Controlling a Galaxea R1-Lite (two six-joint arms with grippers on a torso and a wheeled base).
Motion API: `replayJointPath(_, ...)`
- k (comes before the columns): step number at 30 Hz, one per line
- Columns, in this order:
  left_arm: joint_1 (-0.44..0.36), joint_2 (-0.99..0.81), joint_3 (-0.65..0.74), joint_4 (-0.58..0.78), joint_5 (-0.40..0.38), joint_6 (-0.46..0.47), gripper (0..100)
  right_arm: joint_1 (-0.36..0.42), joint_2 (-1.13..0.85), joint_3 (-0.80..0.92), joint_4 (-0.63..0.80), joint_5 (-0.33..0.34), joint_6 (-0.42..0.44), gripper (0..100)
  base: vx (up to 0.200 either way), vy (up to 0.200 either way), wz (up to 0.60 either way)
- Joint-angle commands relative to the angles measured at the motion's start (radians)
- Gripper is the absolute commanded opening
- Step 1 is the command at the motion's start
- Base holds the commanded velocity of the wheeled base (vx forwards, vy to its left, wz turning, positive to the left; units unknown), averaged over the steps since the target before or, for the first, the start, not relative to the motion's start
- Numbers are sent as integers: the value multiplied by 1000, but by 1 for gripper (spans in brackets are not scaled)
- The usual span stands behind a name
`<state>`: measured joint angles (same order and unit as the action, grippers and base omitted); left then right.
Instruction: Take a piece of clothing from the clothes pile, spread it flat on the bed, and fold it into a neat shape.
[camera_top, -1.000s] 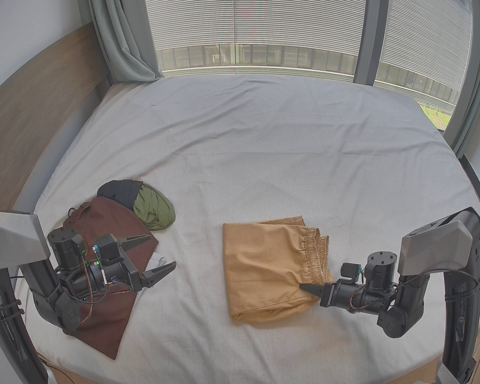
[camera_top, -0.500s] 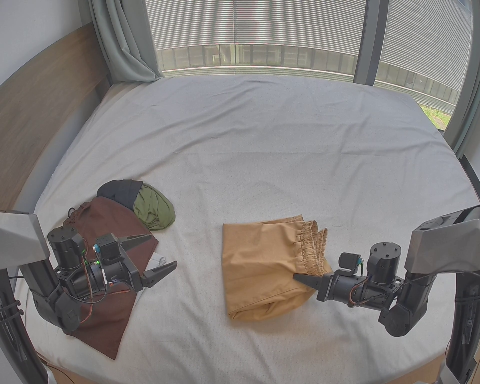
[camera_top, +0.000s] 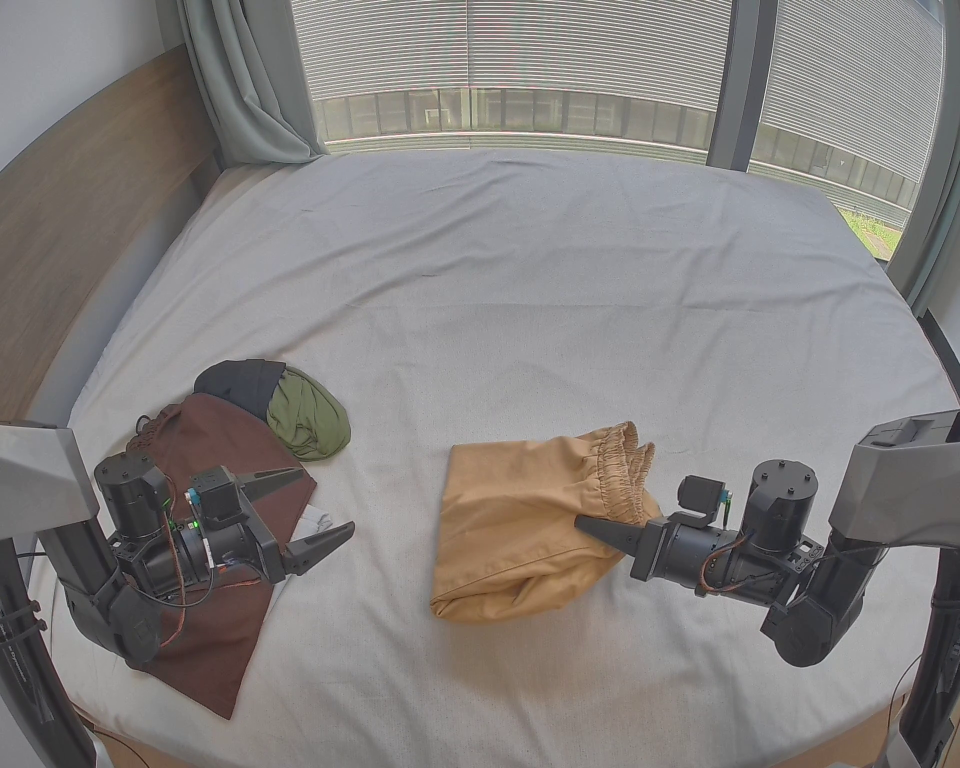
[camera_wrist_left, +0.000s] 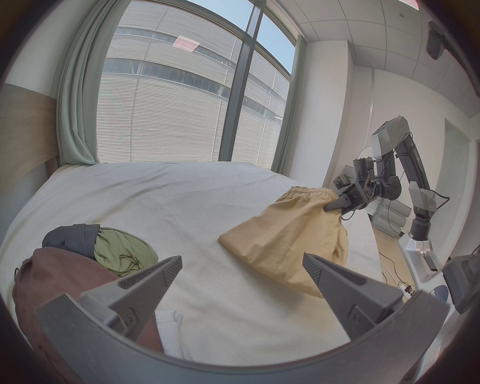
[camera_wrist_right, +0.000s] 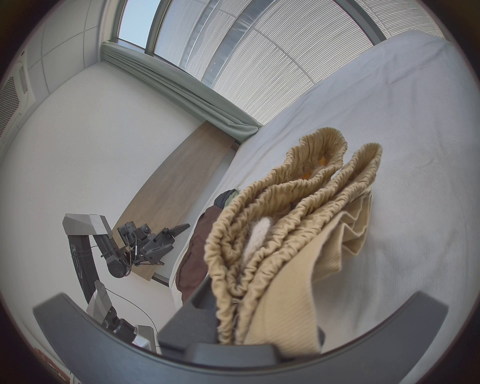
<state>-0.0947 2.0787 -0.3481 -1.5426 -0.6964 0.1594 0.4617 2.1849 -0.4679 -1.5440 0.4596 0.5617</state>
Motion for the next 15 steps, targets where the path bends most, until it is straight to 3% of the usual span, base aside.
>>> replayJointPath(1,-3,-20,11,-1,-2,0,100,-5,-24,-23,-1,4,3,0,0,0,0)
replayJointPath(15,10,-26,26,-1,-20,2,100,-43,-60,-114,2,100,90,0,0,0,0)
